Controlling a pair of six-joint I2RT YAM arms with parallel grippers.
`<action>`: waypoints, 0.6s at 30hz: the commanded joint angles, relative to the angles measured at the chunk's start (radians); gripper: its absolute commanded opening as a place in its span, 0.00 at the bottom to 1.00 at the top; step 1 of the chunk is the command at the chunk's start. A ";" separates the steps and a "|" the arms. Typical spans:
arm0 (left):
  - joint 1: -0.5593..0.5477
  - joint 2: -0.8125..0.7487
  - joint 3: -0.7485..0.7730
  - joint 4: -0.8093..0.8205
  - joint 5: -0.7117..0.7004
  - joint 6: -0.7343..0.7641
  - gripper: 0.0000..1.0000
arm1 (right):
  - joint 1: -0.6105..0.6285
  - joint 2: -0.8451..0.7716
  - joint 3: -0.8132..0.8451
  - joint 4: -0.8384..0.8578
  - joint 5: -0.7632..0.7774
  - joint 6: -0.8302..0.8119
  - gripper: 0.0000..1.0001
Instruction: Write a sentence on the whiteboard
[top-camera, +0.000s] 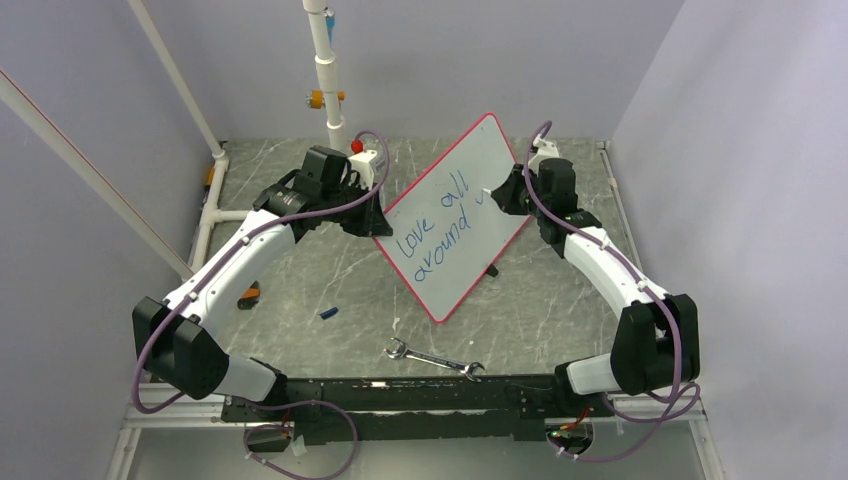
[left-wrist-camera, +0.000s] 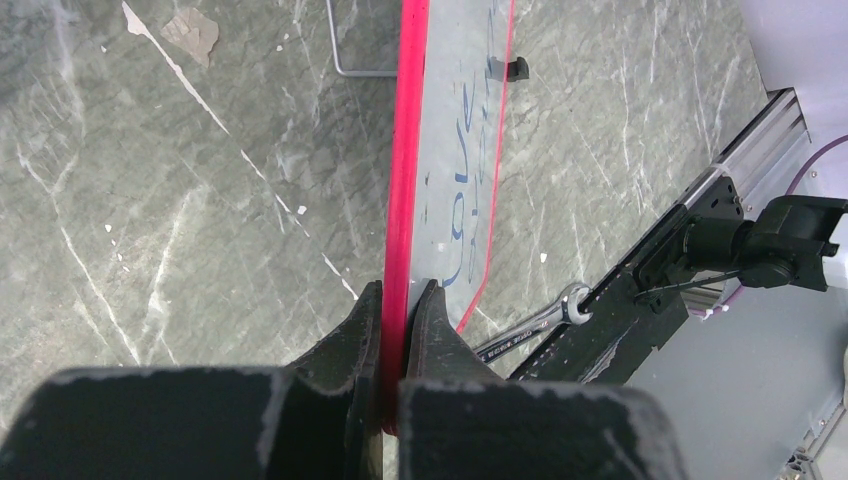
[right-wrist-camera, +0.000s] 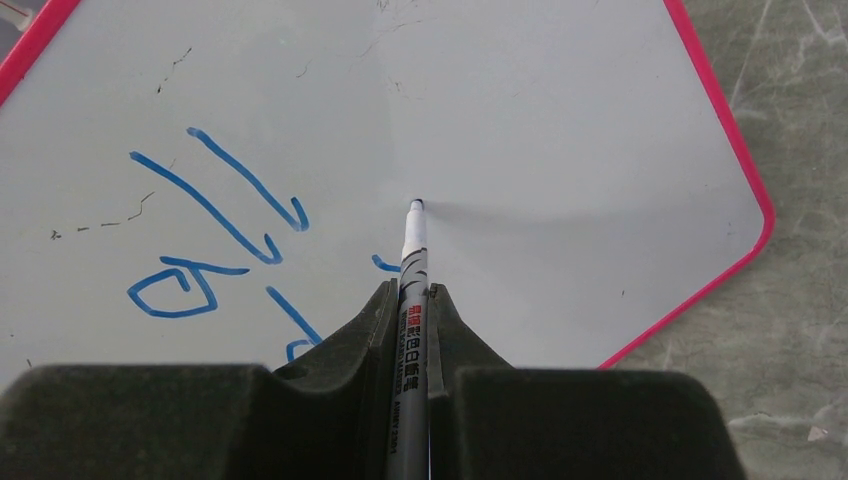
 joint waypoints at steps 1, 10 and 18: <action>0.005 0.038 -0.030 -0.129 -0.353 0.215 0.00 | 0.003 0.003 -0.021 0.028 -0.041 -0.009 0.00; 0.004 0.038 -0.030 -0.131 -0.355 0.215 0.00 | 0.005 -0.014 -0.074 0.030 -0.047 -0.009 0.00; 0.002 0.039 -0.029 -0.132 -0.358 0.216 0.00 | 0.004 -0.031 -0.111 0.026 -0.042 -0.011 0.00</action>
